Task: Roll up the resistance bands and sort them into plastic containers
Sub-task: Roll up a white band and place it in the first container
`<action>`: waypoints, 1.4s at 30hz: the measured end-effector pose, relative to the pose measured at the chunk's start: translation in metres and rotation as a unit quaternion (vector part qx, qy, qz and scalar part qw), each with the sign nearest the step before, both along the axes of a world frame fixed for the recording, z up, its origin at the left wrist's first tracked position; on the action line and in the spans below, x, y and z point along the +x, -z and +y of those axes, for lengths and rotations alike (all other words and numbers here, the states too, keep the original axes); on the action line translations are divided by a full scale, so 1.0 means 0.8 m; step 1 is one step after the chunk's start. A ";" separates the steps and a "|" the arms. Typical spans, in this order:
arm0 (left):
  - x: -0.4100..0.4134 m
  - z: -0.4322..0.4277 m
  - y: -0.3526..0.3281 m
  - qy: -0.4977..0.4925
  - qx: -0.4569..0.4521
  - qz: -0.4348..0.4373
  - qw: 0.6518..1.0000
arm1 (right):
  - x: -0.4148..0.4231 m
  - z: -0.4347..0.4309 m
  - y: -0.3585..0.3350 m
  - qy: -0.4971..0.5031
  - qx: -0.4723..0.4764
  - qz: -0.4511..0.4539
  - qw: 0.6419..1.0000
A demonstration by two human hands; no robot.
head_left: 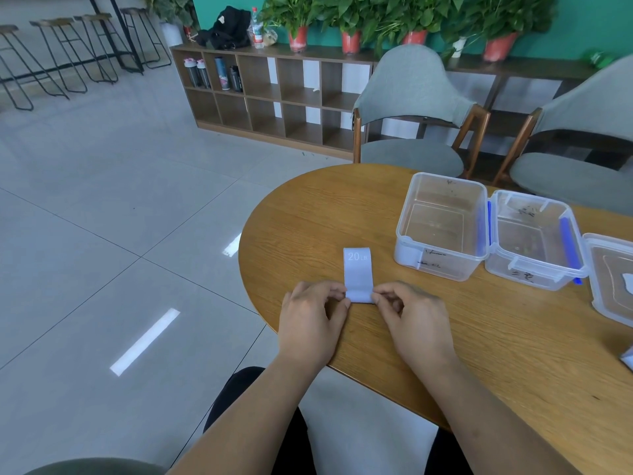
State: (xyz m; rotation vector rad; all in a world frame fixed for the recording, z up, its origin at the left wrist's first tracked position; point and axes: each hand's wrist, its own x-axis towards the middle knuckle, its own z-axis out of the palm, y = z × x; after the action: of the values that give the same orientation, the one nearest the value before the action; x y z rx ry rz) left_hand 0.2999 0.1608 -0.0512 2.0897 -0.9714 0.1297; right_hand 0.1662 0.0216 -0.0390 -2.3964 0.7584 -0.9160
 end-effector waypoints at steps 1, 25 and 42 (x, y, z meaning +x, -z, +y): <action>0.000 0.000 0.000 0.000 0.000 -0.001 1.000 | 0.000 -0.001 0.001 -0.002 -0.004 0.004 1.000; 0.000 0.000 0.001 0.004 0.006 -0.002 1.000 | 0.004 -0.002 0.009 0.006 -0.015 0.047 0.999; 0.000 -0.001 0.001 0.001 -0.002 0.005 1.000 | 0.004 -0.002 0.009 0.001 -0.004 0.036 0.999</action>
State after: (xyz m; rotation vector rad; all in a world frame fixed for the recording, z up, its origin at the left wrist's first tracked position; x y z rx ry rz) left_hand 0.3003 0.1598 -0.0523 2.0831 -0.9668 0.1197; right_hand 0.1696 0.0201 -0.0458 -2.4486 0.7863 -0.8389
